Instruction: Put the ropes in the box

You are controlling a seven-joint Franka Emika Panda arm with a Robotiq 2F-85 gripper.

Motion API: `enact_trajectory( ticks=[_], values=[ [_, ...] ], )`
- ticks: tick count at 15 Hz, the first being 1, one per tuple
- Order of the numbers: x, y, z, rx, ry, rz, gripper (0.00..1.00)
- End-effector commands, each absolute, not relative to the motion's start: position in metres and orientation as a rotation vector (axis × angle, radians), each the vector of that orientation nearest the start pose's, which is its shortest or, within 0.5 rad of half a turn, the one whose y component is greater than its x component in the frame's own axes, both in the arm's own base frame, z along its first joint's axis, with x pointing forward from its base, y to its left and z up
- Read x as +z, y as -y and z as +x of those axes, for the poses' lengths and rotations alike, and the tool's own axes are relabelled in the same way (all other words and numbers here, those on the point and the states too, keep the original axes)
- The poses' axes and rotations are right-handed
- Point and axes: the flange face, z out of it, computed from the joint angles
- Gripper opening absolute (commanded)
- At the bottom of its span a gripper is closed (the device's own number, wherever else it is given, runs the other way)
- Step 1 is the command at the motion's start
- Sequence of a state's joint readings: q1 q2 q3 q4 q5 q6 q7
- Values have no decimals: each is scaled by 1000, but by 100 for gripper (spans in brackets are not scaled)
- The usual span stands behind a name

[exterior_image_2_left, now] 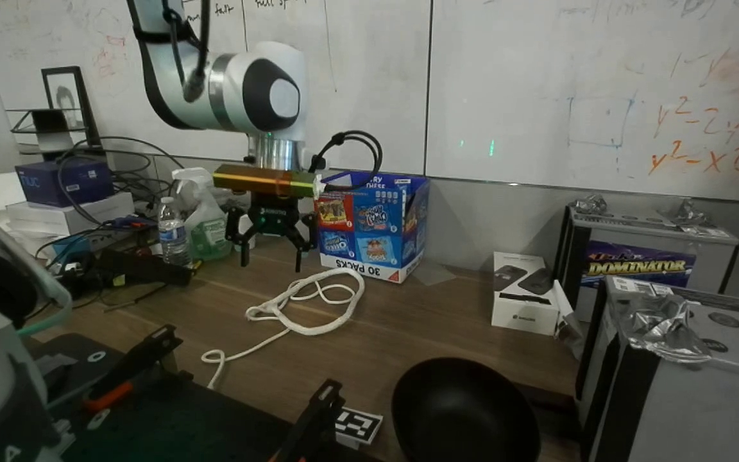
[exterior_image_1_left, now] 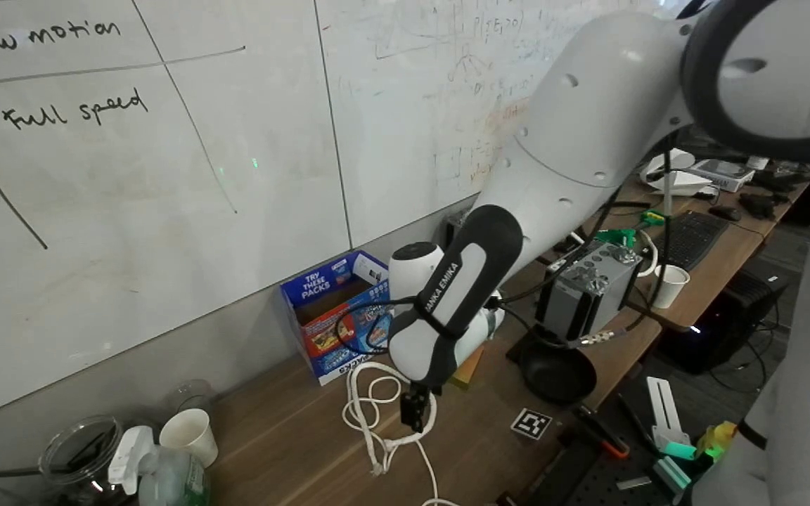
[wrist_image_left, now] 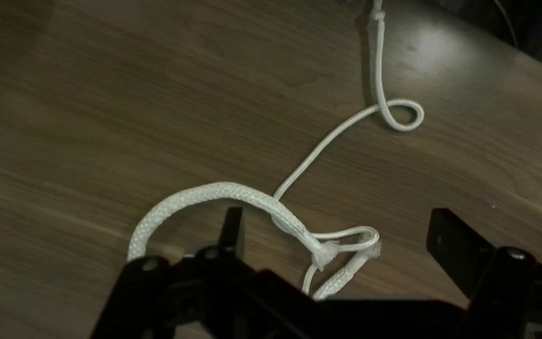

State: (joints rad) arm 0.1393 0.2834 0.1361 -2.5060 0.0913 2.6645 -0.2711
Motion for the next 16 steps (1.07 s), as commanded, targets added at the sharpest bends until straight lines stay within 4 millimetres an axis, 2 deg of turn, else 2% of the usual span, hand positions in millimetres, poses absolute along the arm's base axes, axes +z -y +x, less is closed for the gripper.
enact_trajectory(
  ticks=[1, 4, 7, 11, 16],
  values=[
    [136, -133, 481, 163, 764, -2935, 100],
    [115, -133, 518, 157, 755, -2918, 100],
    [93, -135, 547, 134, 749, -2909, 100],
    [58, -141, 569, 117, 729, -2904, 100],
    [43, -148, 587, 87, 738, -2880, 100]
  ],
)
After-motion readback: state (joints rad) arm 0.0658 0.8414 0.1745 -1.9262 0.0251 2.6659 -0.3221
